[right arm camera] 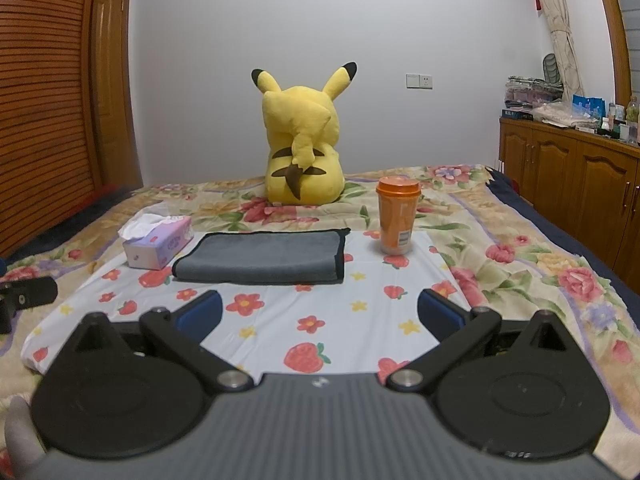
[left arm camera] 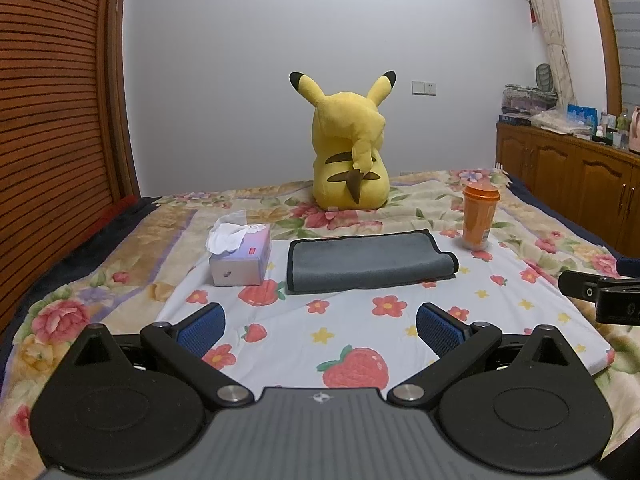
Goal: Fold towel
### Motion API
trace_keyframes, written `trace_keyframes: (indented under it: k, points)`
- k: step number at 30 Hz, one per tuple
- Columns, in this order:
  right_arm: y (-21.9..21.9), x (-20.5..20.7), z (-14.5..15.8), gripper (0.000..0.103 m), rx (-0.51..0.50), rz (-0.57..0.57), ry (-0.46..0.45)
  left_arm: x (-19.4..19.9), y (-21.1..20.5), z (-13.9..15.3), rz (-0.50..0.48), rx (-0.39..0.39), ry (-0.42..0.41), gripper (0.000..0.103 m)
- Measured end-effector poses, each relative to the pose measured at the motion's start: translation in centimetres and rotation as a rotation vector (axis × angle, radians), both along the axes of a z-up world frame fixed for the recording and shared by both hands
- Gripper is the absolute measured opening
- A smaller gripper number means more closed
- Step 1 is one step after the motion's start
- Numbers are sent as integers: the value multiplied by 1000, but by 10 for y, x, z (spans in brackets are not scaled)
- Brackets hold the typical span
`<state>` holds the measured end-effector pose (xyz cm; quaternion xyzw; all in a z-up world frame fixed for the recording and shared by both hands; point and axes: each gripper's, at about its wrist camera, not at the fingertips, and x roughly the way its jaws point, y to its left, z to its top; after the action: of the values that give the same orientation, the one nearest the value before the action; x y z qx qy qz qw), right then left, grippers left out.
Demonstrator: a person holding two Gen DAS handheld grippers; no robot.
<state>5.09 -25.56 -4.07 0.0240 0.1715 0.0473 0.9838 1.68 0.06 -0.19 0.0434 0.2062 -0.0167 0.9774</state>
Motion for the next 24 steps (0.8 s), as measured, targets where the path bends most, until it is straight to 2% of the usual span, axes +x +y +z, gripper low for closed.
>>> trace_keyframes:
  k: [24]
  points:
    - [0, 0, 0, 103, 2, 1, 0, 1, -1, 0, 0, 0, 1, 103]
